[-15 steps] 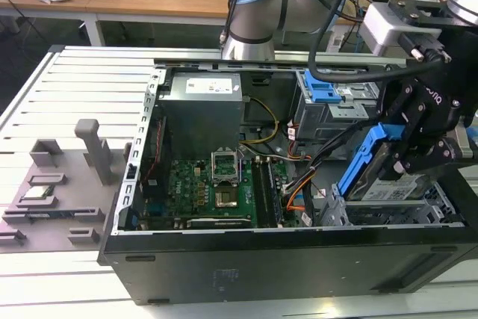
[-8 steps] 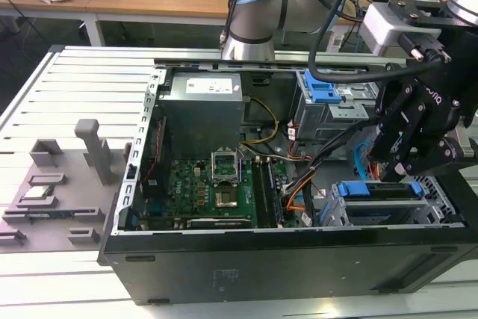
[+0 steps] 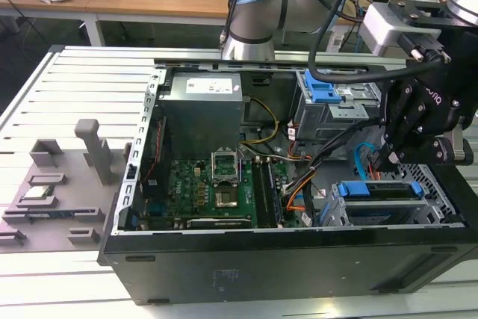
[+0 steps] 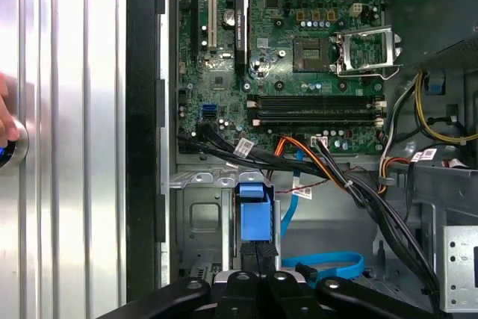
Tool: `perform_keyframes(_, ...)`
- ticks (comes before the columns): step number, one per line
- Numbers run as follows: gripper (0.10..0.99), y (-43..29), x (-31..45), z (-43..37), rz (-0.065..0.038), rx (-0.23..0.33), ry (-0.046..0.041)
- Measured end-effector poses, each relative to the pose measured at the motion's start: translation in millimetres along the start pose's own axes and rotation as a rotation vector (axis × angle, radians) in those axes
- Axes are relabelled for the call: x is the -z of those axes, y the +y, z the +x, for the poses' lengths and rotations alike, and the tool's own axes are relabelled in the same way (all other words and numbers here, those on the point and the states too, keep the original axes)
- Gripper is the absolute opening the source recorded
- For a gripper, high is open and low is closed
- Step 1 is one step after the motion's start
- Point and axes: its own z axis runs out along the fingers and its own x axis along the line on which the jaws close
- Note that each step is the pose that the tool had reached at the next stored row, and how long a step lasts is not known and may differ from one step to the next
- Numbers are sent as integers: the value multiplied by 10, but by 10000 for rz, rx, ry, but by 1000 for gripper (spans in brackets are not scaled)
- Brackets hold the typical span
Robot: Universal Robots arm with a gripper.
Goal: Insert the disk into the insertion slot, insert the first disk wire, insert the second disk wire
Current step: 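Insert the disk into the insertion slot, then insert the first disk wire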
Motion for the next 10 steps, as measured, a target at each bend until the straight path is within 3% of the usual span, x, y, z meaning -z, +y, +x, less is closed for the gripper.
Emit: perform_keyframes(10,106,0,-3,0,0,0,0)
